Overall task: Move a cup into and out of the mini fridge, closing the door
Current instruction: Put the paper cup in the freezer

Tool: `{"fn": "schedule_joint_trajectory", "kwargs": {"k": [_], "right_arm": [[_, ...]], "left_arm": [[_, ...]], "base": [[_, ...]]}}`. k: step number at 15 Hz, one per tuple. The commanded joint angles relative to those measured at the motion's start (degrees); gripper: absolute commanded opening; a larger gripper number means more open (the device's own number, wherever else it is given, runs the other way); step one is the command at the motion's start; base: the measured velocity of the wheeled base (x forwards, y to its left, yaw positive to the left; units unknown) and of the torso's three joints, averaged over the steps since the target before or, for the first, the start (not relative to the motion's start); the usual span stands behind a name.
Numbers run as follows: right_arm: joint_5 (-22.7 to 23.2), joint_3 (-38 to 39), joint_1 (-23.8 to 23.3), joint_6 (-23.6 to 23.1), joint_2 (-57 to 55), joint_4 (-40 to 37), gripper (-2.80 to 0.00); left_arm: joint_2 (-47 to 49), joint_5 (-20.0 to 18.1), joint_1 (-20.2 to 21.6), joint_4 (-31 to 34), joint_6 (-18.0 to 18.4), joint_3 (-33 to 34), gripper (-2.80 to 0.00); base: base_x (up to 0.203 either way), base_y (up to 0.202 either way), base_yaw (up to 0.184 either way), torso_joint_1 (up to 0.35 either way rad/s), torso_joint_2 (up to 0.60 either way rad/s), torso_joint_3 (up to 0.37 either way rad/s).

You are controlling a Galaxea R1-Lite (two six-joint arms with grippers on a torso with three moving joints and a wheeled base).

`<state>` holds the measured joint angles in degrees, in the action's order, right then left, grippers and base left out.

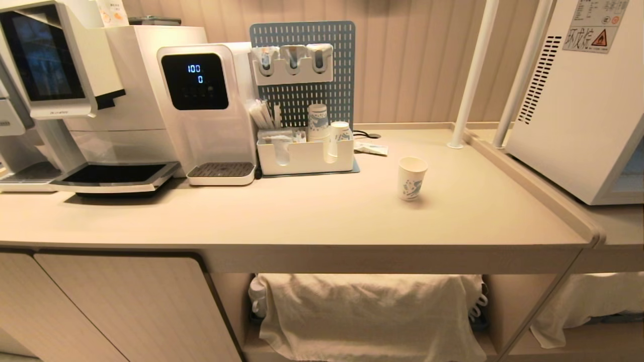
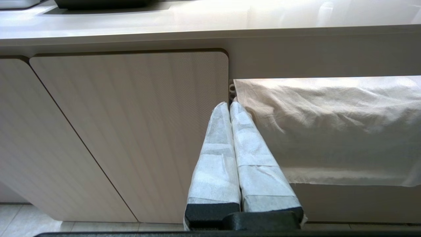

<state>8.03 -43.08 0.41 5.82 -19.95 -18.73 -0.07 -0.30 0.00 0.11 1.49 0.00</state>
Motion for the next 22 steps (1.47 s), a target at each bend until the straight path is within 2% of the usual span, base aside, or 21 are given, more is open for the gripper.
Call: {"fn": "schedule_joint_trajectory", "kwargs": {"k": [1, 6, 9, 10, 12, 14, 17, 20, 22], "right_arm": [[4.2, -16.8, 0.3, 2.5, -20.1, -7.9, -2.80], [10.6, -40.7, 1.2, 4.9, -50.2, -17.5, -2.80], [12.6, -46.7, 1.9, 5.6, -64.9, -20.5, -2.80], [14.5, -46.8, 2.6, 5.7, -68.3, -22.2, -2.80], [19.9, -41.9, 3.2, 5.1, -71.4, -23.2, -2.80], [21.9, -38.5, 3.3, 4.5, -75.8, -19.5, -2.80], [21.9, -36.4, 3.3, 3.7, -81.7, -12.3, -2.80], [21.4, -36.0, 3.1, 0.6, -87.1, -5.9, -2.80], [18.0, -36.2, 3.4, -0.2, -91.3, 1.2, -2.80]], "left_arm": [[0.0, 0.0, 0.0, 0.0, 0.0, 0.0, -2.80], [0.0, 0.0, 0.0, 0.0, -0.1, 0.0, -2.80], [0.0, 0.0, 0.0, 0.0, 0.0, 0.0, -2.80], [0.0, 0.0, 0.0, 0.0, 0.0, 0.0, -2.80], [0.0, 0.0, 0.0, 0.0, -0.1, 0.0, -2.80], [0.0, 0.0, 0.0, 0.0, 0.0, 0.0, -2.80], [0.0, 0.0, 0.0, 0.0, 0.0, 0.0, -2.80], [0.0, 0.0, 0.0, 0.0, 0.0, 0.0, -2.80], [0.0, 0.0, 0.0, 0.0, 0.0, 0.0, -2.80]], "base": [[0.000, 0.000, 0.000, 0.000, 0.00, 0.000], [0.000, 0.000, 0.000, 0.000, 0.00, 0.000], [0.000, 0.000, 0.000, 0.000, 0.00, 0.000], [0.000, 0.000, 0.000, 0.000, 0.00, 0.000], [0.000, 0.000, 0.000, 0.000, 0.00, 0.000], [0.000, 0.000, 0.000, 0.000, 0.00, 0.000], [0.000, 0.000, 0.000, 0.000, 0.00, 0.000], [0.000, 0.000, 0.000, 0.000, 0.00, 0.000], [0.000, 0.000, 0.000, 0.000, 0.00, 0.000]]}}
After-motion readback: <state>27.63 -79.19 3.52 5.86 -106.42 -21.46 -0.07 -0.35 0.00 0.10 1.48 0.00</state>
